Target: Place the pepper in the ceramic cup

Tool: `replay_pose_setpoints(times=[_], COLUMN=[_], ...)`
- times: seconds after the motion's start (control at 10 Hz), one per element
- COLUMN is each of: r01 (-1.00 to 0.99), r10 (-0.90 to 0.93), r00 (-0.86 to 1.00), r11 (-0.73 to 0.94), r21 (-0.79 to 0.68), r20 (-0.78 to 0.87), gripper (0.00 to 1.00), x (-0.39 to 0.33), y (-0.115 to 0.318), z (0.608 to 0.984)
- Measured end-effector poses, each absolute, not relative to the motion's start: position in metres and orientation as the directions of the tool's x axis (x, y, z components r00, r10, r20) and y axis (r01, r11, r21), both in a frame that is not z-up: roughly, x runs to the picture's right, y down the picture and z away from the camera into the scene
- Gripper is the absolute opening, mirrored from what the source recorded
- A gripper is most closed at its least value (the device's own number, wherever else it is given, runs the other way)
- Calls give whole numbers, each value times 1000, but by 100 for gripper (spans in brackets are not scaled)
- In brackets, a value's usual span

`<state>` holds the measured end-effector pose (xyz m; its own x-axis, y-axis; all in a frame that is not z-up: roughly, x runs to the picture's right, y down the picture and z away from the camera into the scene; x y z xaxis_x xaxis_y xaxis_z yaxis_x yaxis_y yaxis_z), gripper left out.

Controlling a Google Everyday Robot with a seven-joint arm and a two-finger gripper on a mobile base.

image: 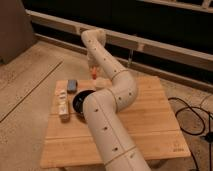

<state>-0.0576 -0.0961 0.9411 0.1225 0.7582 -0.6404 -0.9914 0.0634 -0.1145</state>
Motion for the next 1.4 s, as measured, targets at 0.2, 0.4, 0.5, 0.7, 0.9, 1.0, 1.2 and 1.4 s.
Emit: replay_pose_setpoints(times=[0.2,0.4,0.5,0.7,0.9,1.0,1.2,1.4], r01=[-993,-995,-996,-997,-996,-996,-996,-996], r10=[774,793,800,795,786,792,815,817], r00=[118,96,87,75,85,86,92,89], r11=[77,71,64,59,70,75,87,83], r21=[-93,-65,-58,-45,-49,-43,-37,-36], r20=[-622,-601,-594,-602,-613,-604,-572,-570], gripper=[0,0,0,0,0,0,0,0], x=[-51,-43,-41,-40,-48,-49,-52,-49], y=[-108,-122,-127,-126,-122,-125,-135,-136], z=[935,928,925,922,920,921,921,920])
